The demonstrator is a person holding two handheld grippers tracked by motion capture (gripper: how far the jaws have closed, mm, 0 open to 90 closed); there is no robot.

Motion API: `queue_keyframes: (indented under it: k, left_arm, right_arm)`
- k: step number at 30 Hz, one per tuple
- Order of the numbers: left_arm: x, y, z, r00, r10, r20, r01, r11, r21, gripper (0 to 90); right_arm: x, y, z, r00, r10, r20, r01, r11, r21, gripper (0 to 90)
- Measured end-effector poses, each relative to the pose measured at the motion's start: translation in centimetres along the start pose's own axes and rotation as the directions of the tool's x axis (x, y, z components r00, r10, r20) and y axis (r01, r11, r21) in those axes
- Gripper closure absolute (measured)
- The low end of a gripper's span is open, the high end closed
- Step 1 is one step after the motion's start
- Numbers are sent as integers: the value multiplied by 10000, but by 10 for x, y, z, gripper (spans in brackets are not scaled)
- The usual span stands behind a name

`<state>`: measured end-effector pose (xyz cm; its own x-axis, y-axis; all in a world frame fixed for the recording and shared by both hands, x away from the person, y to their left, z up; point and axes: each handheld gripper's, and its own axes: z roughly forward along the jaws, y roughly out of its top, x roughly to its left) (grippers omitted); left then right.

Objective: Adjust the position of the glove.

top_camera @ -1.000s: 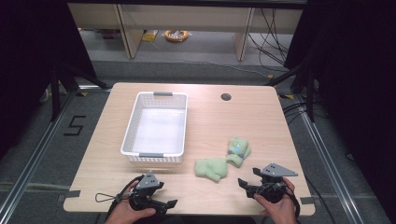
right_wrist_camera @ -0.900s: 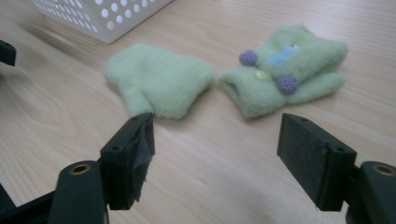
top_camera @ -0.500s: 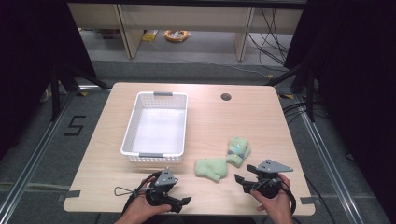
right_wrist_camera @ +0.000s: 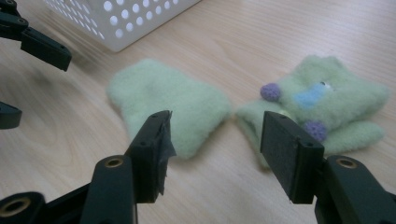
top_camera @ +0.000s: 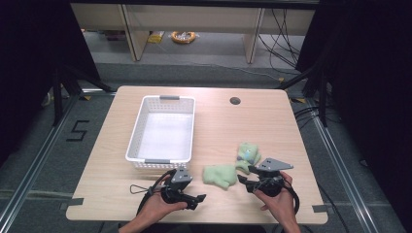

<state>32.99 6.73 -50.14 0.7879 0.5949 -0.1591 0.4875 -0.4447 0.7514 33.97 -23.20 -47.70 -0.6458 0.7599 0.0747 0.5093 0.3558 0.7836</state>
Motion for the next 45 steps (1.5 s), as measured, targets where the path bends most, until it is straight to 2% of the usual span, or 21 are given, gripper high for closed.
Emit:
queue_keyframes:
  k: [3,4,6,9,11,16,19,20,25,28,29,30,31,34,36,37,39,40,41,44,45]
  left_arm:
    - [-1,3,6,10000,-84,-8,84,10000,-9,231]
    - [1,6,7,9993,380,-21,-380,9990,237,234]
    - [0,10,15,9997,234,-52,-233,9994,239,244]
    - [1,13,18,9996,243,-174,-239,9995,201,259]
    - [3,15,21,9994,292,-205,-288,9993,232,275]
    - [9,21,26,9996,50,-279,-43,9996,262,339]
    - [11,23,30,9995,177,-250,-166,9989,441,375]
    - [11,23,32,9996,72,-290,-59,9989,463,388]
    - [13,24,37,9988,376,-300,-357,9974,631,443]
    - [13,24,39,9990,316,-325,-296,9978,592,502]
    - [14,24,39,9982,416,-443,-388,9973,627,502]
    - [17,25,38,9975,586,-391,-560,9963,647,560]
    - [17,24,38,9980,530,-355,-510,9971,562,594]
    - [17,24,38,9975,618,-337,-601,9971,468,729]
    - [15,23,38,9973,687,-247,-675,9966,465,781]
    - [14,24,38,9977,663,-172,-654,9967,479,800]
    - [14,24,37,9979,635,-143,-627,9969,472,812]
    - [15,24,36,9981,583,-200,-573,9973,469,826]
    - [15,24,36,9978,662,-84,-657,9966,497,832]
    - [15,24,35,9979,646,-99,-641,9969,447,840]
    - [14,25,33,9979,643,102,-647,9969,445,841]
  right_arm:
    - [0,3,5,9999,-104,-120,104,9999,55,452]
    - [2,5,9,9999,-45,-161,47,9999,125,458]
    - [2,8,13,9997,-109,-195,112,9998,151,462]
    - [3,11,18,9995,-144,-276,152,9995,265,463]
    - [3,12,22,9994,-204,-272,215,9990,403,463]
    - [3,15,30,9992,-175,-373,193,9987,480,477]
    - [1,16,35,9990,-54,-451,87,9972,739,509]
    - [1,16,37,9990,28,-449,7,9971,766,516]
    - [-1,16,45,9976,222,-652,-163,9957,908,558]
    - [0,16,48,9981,85,-606,-18,9940,1097,570]
    - [0,15,50,9980,121,-622,-45,9927,1206,577]
    - [1,13,54,9977,279,-614,-210,9936,1106,604]
    - [2,13,54,9969,419,-664,-338,9923,1188,622]
    - [0,11,55,9955,575,-753,-485,9919,1173,693]
    - [-2,11,54,9939,616,-914,-488,9895,1359,744]
    - [-2,10,55,9934,668,-932,-564,9924,1091,770]
    - [-3,11,53,9941,525,-948,-400,9907,1298,797]
    - [-2,10,53,9929,466,-1093,-335,9924,1186,838]
    - [-1,10,52,9950,424,-909,-321,9932,1116,844]
    - [0,9,52,9938,528,-978,-430,9941,1000,852]
    - [-1,10,50,9922,625,-1075,-515,9934,1028,855]
